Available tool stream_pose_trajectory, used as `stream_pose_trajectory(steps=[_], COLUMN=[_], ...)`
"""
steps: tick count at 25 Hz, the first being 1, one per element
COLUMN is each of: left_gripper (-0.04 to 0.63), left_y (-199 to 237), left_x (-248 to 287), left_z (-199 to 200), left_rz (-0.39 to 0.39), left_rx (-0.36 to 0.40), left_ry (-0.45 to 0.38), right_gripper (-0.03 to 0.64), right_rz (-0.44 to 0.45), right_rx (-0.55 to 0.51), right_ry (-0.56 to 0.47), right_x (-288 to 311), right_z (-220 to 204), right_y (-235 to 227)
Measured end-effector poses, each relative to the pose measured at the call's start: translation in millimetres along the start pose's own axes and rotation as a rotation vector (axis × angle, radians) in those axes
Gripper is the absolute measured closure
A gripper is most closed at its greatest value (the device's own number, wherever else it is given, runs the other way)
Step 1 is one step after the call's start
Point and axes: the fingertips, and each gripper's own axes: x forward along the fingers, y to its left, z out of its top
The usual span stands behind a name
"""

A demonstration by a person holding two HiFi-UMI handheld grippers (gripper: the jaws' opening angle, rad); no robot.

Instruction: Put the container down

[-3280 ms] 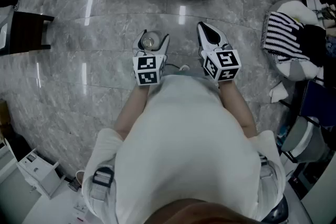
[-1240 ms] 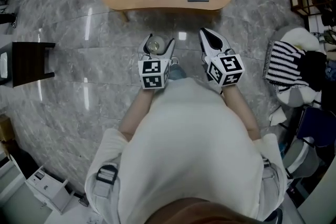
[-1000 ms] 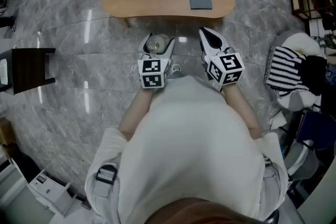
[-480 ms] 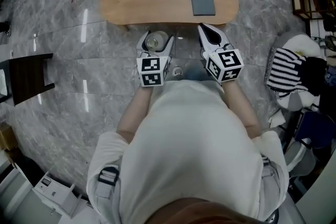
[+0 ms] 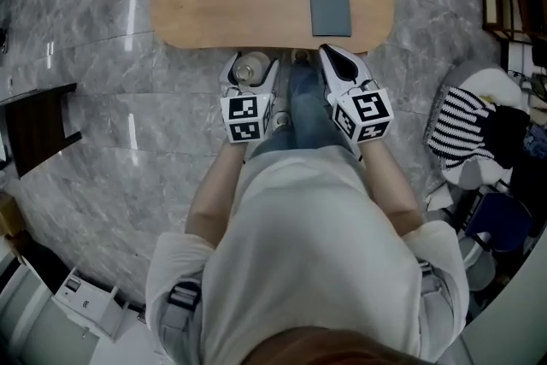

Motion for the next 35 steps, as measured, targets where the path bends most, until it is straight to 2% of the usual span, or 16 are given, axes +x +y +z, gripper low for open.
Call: stream_pose_trajectory(steps=[5, 12, 20, 25, 32, 35], left_gripper=[0.241, 0.241, 0.241, 0.241, 0.241, 0.241], left_y=[10, 18, 38, 48, 55, 56], left_x=[68, 169, 270, 311, 351, 360], left_z=[-6, -36, -80, -110, -146, -152], left_rz=[0.02, 0.003, 0.013, 0.019, 0.019, 0.025], left_rx=[-0.01, 0.03, 0.058, 0.061, 0.141, 0.147], left_ry=[0.04, 0.106, 0.19, 0.245, 0.303, 0.303], right_gripper=[0.618, 0.618, 0.618, 0.618, 0.618, 0.618], right_rz=[0.002, 0.003, 0.011, 0.032, 0.057, 0.067], right_rx=[0.022, 0.043, 0.099, 0.114, 0.13, 0.139], right_ry=[0.055, 0.124, 0.18, 0.221, 0.257, 0.264], right_x=[40, 96, 147, 167, 191, 198], right_z=[-12, -37, -73, -96, -120, -126], right_y=[-45, -103, -144, -157, -169, -172])
